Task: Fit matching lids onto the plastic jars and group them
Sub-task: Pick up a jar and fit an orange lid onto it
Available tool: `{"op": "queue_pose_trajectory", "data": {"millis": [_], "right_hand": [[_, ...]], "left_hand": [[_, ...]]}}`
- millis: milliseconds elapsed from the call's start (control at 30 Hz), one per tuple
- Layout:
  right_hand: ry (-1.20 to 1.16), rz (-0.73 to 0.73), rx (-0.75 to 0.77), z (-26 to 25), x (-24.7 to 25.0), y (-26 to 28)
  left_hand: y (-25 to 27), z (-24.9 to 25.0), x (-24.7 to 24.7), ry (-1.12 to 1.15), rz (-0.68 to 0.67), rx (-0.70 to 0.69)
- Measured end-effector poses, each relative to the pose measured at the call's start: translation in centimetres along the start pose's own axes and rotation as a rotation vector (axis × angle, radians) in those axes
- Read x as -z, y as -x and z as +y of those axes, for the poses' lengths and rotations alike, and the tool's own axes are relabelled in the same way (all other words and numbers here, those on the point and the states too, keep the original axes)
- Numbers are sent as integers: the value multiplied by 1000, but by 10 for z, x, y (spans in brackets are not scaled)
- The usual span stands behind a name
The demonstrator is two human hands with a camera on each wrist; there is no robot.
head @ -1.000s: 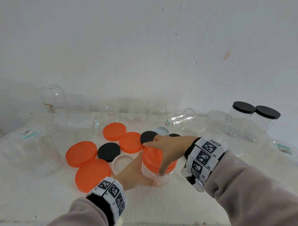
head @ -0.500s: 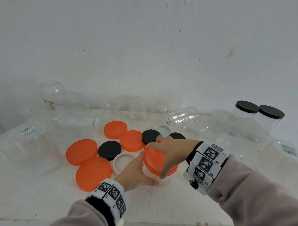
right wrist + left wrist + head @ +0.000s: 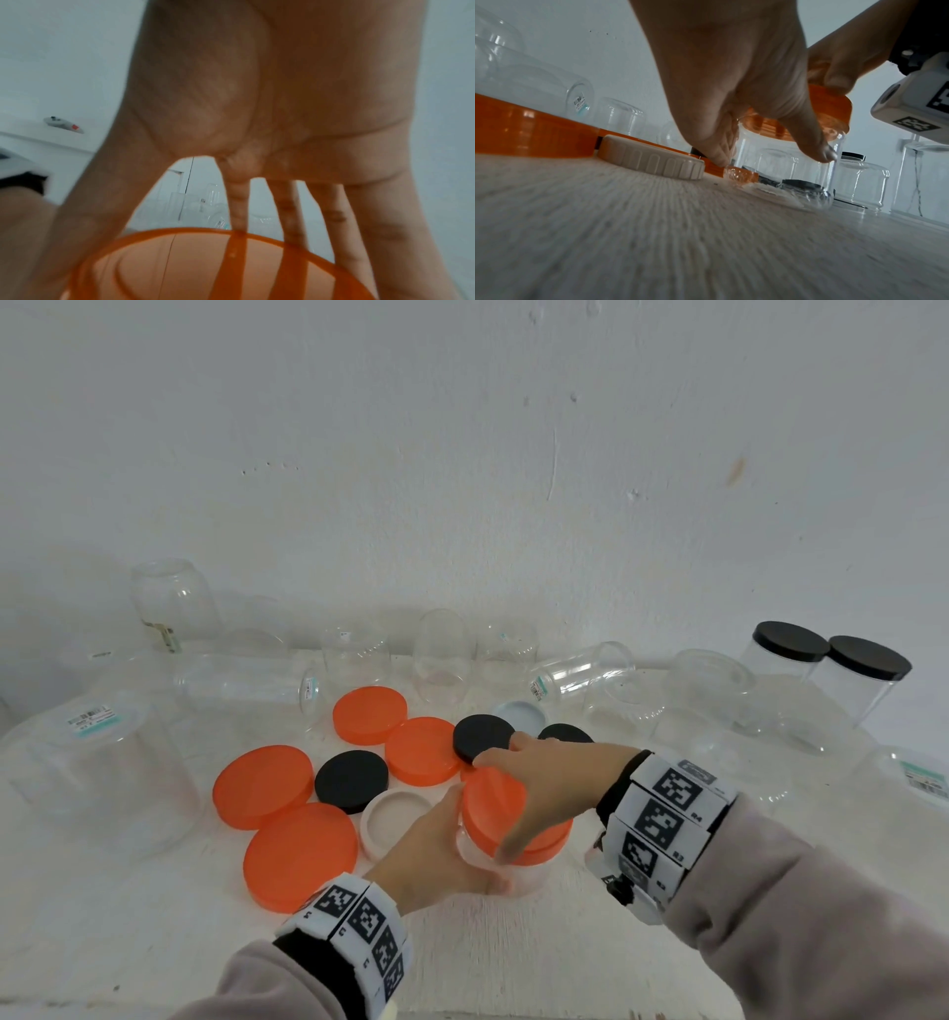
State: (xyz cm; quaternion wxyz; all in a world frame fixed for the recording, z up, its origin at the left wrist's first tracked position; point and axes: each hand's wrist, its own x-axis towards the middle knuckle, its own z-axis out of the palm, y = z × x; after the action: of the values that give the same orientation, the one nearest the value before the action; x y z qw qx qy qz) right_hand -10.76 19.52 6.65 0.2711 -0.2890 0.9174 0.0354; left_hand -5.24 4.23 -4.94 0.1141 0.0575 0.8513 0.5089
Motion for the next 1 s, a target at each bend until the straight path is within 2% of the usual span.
{"op": "queue_pose_trajectory", "data": {"millis": [100, 200, 300, 400, 600, 700, 800, 900, 1000], "right_hand": [[-23, 56, -49, -2, -6, 0], [24, 29, -71, -3, -6, -2], [26, -41, 7, -6, 0, 0], [24, -29, 35, -5, 1, -2], [33, 73, -97, -3, -3, -4], [57, -16, -91, 0, 3, -2], [50, -71, 14, -1, 7, 0], [40, -22, 38, -2, 3, -3], [5, 48, -60, -2, -4, -3]], "left_hand": [[0, -1, 0, 34, -5, -17], [0, -1, 0, 26, -9, -6], [1, 1, 0, -29, -8, 15], [1, 2, 0, -21, -4, 9], [2, -1, -1, 74, -4, -17], [2, 0, 0, 46, -5, -9], [1, 1, 0, -18, -6, 9], [1, 0, -1, -7, -1, 6], [1, -3, -1, 41, -2, -9]]}}
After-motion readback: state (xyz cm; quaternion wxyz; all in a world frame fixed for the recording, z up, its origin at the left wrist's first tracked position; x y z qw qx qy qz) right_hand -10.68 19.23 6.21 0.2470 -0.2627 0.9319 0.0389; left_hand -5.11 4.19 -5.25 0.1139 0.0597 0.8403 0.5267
